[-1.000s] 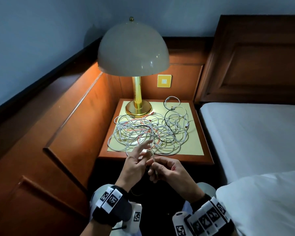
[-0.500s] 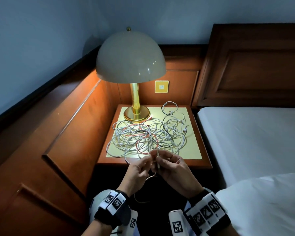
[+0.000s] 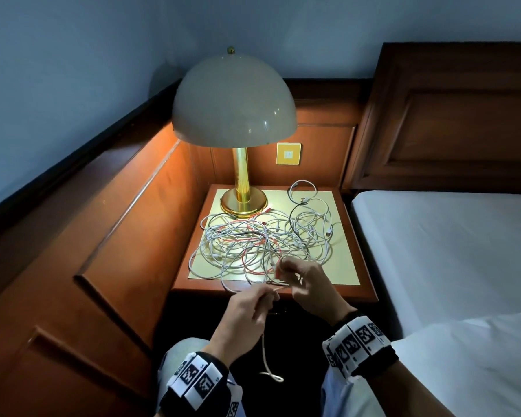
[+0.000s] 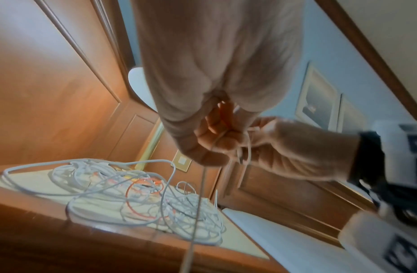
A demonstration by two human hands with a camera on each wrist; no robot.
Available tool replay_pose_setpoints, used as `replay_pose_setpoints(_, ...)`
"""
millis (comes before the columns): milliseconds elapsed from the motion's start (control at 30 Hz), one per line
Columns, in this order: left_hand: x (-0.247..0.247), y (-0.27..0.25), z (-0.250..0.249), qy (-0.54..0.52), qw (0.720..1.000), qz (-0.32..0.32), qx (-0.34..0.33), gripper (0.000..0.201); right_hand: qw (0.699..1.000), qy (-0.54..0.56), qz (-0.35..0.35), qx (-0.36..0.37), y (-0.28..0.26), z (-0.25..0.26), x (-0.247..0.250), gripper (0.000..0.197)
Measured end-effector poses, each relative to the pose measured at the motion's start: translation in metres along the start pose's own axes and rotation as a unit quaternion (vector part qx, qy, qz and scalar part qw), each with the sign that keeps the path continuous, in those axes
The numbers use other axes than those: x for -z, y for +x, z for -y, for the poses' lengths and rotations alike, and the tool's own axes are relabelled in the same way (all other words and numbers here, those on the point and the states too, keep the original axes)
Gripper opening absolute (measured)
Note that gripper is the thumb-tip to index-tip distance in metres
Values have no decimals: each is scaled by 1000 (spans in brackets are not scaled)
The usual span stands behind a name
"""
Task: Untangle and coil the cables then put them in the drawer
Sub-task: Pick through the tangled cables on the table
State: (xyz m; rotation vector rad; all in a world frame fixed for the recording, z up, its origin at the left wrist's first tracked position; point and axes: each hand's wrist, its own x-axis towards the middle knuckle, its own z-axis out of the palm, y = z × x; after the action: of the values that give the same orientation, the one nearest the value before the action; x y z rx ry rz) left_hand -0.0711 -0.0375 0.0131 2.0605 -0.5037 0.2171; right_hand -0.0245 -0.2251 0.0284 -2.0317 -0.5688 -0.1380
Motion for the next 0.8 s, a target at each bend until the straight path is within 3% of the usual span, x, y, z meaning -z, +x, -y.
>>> replay_pose_setpoints(133, 13, 14, -3, 53, 995, -50, -72, 10, 974, 180, 69, -117, -18, 6, -3, 13)
replay_pose_setpoints(267, 14, 20, -3, 17, 997, -53, -60, 10, 951, 263, 50, -152, -28, 13, -12, 29)
replay_pose_setpoints(367, 14, 22, -1, -18, 997, -49, -52, 9, 905, 379, 44, -186, -34, 20, -19, 30)
replay_pose_setpoints(500, 9, 22, 1, -159, 984, -39, 66, 17, 836, 504, 44, -215, -42, 25, -25, 30)
replay_pose_setpoints(700, -3, 12, 7, -353, 922, -8, 159, 17, 801, 562, 76, -192, -43, 34, -22, 17)
replay_pose_setpoints(800, -15, 6, 5, -375, 906, -9, 196, 31, 783, 594, 62, -174, -37, 44, -16, 19)
